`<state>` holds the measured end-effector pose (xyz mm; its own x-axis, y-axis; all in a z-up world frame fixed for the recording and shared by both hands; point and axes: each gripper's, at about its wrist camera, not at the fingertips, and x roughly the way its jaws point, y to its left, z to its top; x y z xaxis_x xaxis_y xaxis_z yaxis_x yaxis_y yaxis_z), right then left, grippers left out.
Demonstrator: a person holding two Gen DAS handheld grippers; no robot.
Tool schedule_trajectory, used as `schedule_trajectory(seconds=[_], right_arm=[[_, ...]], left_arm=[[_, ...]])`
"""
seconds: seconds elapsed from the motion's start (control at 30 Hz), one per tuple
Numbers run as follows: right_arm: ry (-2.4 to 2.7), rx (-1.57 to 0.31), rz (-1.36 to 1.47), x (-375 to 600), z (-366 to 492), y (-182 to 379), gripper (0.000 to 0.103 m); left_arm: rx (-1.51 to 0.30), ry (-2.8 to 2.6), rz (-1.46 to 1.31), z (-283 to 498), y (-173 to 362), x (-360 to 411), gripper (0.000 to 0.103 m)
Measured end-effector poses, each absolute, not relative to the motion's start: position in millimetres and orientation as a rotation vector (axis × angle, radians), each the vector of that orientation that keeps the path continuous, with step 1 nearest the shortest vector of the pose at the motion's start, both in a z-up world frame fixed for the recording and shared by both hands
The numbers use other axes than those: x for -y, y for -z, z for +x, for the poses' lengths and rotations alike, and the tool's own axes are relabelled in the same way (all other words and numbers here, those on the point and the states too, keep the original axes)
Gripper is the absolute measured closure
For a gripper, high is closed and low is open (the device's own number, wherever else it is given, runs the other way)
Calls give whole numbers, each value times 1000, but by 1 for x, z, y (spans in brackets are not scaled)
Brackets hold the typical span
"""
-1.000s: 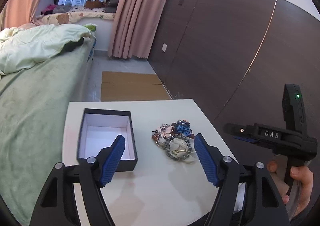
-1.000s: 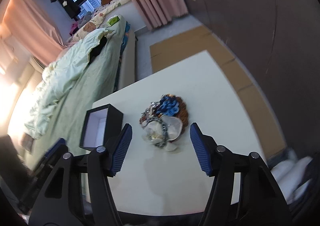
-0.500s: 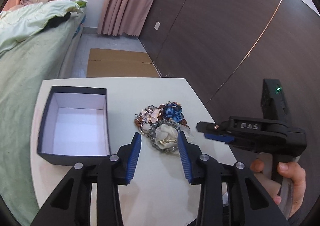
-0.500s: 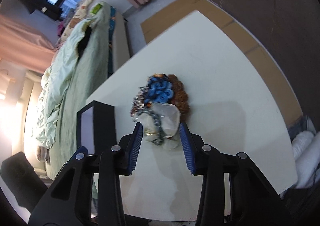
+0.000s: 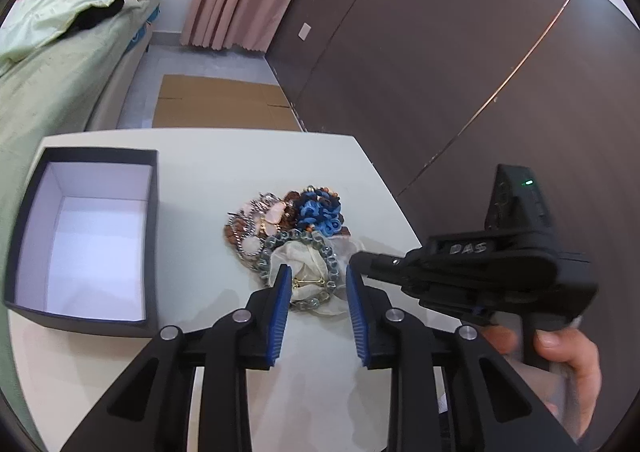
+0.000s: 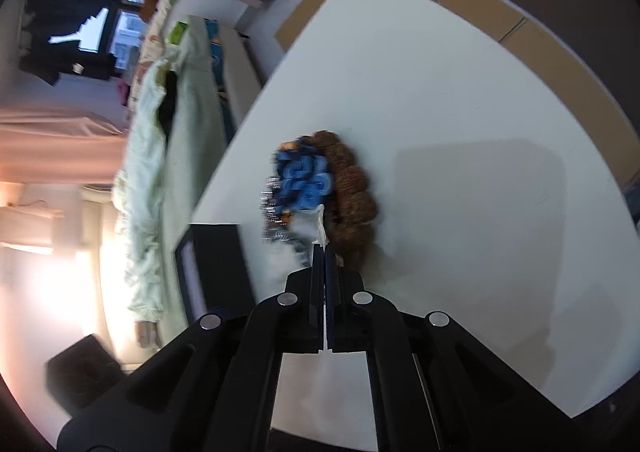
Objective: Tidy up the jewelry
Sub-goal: 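Close the left gripper on the grey beaded bracelet in the pile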
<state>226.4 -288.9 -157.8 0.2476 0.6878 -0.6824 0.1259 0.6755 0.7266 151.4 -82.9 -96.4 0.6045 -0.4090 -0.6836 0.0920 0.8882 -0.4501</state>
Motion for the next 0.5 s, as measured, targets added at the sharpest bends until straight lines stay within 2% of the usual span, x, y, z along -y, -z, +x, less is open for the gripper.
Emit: schedule_trajectory(seconds=[0.17, 0.5], right_arm=[[-519, -1278, 860, 294, 220, 152, 101], [-584, -1199, 892, 302, 212, 122, 101]], left_arm=[[-905, 319, -428, 160, 108, 88, 83], [-919, 347, -388, 165, 119, 102, 83]])
